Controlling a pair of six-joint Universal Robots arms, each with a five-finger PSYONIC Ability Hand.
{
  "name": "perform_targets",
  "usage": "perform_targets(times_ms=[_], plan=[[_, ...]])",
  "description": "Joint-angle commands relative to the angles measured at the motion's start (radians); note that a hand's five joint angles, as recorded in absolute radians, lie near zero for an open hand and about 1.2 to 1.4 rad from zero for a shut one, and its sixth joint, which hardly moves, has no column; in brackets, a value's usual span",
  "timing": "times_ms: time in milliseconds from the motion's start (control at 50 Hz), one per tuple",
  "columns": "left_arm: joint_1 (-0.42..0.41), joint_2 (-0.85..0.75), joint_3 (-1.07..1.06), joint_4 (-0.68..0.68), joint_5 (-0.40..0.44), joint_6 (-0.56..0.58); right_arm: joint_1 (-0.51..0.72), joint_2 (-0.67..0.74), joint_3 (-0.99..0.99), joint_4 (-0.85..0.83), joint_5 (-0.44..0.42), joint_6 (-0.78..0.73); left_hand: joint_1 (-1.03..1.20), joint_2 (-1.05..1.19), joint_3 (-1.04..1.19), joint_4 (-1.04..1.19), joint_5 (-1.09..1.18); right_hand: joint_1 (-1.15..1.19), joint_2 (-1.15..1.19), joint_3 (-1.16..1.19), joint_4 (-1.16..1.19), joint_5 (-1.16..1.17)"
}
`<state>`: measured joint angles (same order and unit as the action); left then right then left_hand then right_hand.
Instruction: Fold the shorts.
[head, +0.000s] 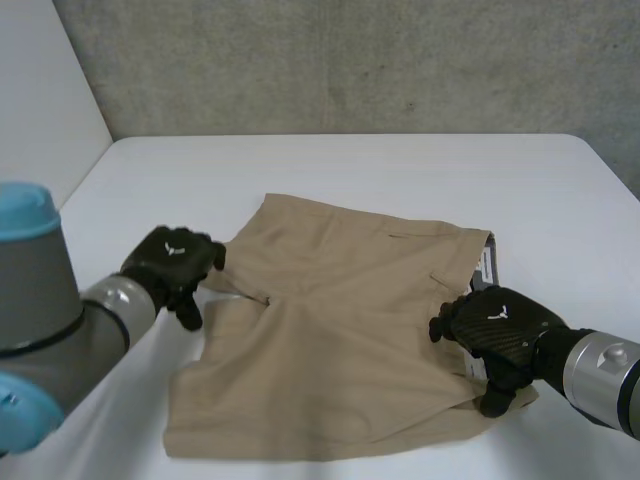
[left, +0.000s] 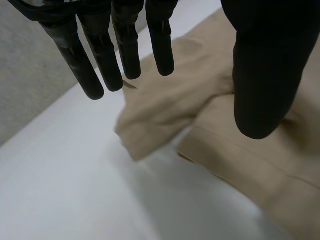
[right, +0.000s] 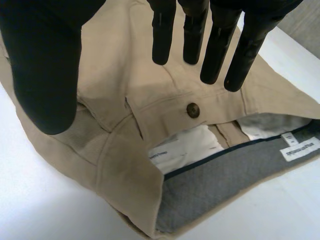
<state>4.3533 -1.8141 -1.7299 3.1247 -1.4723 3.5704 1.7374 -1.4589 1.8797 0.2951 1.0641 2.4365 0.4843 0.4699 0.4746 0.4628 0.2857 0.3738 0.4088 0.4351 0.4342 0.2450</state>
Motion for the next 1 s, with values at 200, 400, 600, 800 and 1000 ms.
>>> perform_targets(times_ms=[200,400,600,800,1000], plan=[[-0.004,0.159,-0.267,-0.009,0.053,-0.022,-0.087,0.028,0.058,-0.01,0.014,-0.008,0.029,0.043,0.038,0.05,0.053,1.022,0.987,0.961,0.962,0.977],[-0.024,0.225,-0.327,-0.021,0.053,-0.024,-0.228,-0.164,0.156,-0.007,0.001,-0.046,0.029,0.043,0.038,0.05,0.053,1.022,0.987,0.961,0.962,0.977],[-0.136,0.289,-0.361,-0.026,0.044,-0.024,-0.234,-0.195,0.177,-0.01,0.002,-0.05,0.034,0.049,0.044,0.056,0.059,0.369,0.334,0.307,0.308,0.323],[-0.179,0.299,-0.366,-0.077,0.041,-0.077,-0.24,-0.206,0.115,-0.008,-0.001,-0.05,0.073,0.087,0.082,0.094,0.097,0.101,0.066,0.04,0.041,0.056],[-0.19,0.277,-0.385,-0.081,0.038,-0.116,-0.233,-0.157,0.113,-0.002,-0.009,-0.054,0.105,0.119,0.115,0.126,0.129,0.184,0.149,0.123,0.123,0.138]])
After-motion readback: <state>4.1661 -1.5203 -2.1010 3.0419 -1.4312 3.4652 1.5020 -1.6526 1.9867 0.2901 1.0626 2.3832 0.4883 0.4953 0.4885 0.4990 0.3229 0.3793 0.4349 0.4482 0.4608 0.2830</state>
